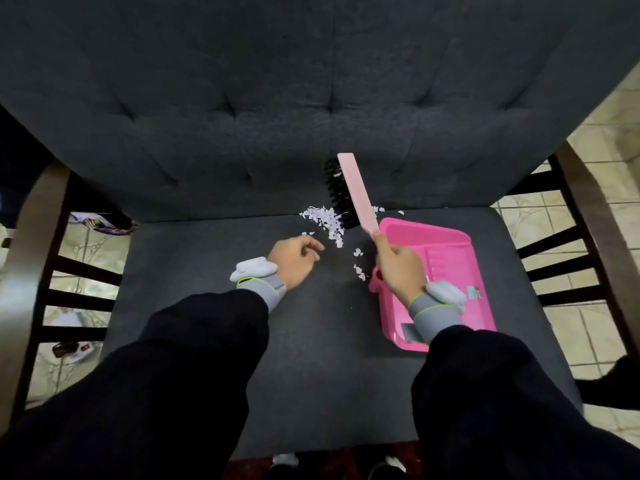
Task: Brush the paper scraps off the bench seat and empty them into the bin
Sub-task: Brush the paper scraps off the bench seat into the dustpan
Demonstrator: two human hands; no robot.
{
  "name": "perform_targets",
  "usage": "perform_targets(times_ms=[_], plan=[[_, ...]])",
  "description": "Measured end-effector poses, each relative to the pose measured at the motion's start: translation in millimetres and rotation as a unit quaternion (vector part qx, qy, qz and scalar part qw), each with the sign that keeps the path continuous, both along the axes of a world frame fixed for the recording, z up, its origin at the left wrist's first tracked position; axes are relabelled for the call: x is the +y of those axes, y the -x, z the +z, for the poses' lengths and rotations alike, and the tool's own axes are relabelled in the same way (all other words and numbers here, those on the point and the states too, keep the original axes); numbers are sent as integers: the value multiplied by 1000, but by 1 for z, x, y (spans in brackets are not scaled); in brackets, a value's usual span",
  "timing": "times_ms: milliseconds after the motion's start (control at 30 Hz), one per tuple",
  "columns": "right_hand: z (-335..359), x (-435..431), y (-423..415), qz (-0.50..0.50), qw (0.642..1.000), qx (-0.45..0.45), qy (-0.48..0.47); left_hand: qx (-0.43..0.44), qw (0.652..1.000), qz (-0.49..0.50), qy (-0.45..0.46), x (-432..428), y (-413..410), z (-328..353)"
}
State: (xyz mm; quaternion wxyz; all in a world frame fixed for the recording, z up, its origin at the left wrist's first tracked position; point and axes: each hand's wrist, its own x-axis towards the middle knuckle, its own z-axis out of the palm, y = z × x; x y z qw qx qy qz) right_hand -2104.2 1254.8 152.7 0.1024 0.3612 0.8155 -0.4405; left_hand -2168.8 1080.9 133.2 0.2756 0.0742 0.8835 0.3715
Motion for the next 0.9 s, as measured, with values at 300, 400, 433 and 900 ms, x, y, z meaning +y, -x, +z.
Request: perform_targets(times_ms=[300,400,433,900], plan=[[-9,95,-43,34,998,-35,-27,-39,997,26,63,97,-45,-17],[-21,117,-57,40,998,-46,-22,-91,993,20,70,122,-64,-29],[-24,121,-62,42,998,-50,-26,-104,992,24,72,127,-68,-33],[-10,84,-33,40,998,-5,49,-50,991,112,47,59,-48,-17]])
